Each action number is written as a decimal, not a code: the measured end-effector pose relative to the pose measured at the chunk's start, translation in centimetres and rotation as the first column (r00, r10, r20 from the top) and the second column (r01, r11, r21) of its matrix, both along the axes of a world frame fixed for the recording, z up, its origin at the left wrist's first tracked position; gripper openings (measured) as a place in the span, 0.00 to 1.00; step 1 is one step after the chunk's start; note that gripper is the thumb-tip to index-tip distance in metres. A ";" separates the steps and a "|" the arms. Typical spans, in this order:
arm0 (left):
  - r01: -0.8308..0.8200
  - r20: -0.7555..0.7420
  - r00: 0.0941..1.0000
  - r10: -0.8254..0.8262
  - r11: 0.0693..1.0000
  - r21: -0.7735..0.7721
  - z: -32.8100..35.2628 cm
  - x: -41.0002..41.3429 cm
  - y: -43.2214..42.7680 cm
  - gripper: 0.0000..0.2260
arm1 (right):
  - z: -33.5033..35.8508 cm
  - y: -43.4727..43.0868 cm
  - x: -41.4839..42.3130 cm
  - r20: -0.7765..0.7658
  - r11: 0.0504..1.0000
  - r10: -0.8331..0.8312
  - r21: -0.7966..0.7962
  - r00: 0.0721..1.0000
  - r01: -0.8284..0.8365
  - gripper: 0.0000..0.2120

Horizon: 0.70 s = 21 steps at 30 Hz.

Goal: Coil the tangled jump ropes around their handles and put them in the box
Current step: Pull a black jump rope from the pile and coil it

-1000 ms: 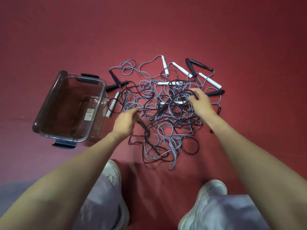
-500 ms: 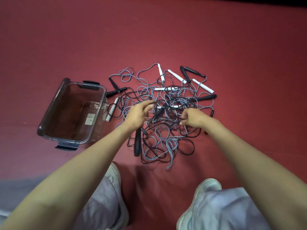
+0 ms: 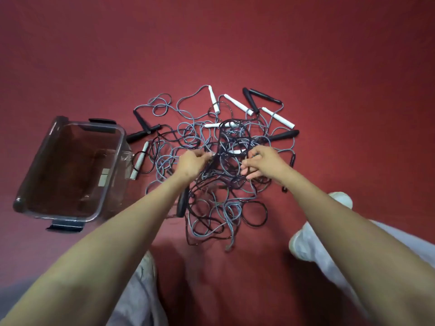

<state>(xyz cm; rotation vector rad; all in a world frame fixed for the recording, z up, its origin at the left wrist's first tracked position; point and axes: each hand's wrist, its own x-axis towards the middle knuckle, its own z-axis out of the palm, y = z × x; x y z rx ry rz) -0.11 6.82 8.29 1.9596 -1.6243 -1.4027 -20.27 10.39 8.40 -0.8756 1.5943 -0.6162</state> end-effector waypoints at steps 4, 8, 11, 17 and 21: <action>-0.042 -0.011 0.999 0.042 0.999 0.001 -3.2 -2.3 -0.9 0.10 | -4.0 -1.9 -1.2 -0.191 0.987 -0.158 -0.039 0.969 0.153 0.12; -0.094 -0.009 0.995 0.095 0.995 0.037 -5.2 -3.2 -1.6 0.16 | -6.5 -2.3 -0.1 -0.295 0.999 0.032 0.032 0.955 -0.023 0.09; -0.094 0.024 0.995 0.092 0.994 0.063 -6.3 -3.4 -2.4 0.10 | -7.3 -2.6 1.0 -0.276 1.000 -0.017 -0.008 0.961 0.015 0.03; -0.104 0.032 0.994 0.102 0.994 0.045 -6.6 -3.5 -2.7 0.05 | -7.6 -2.6 1.3 -0.268 0.997 -0.059 -0.062 0.962 0.044 0.03; -0.030 -0.333 0.939 0.082 0.987 0.158 -3.6 -1.8 -1.3 0.04 | -5.6 -2.6 1.2 -0.284 0.991 -0.074 -0.128 0.956 0.038 0.19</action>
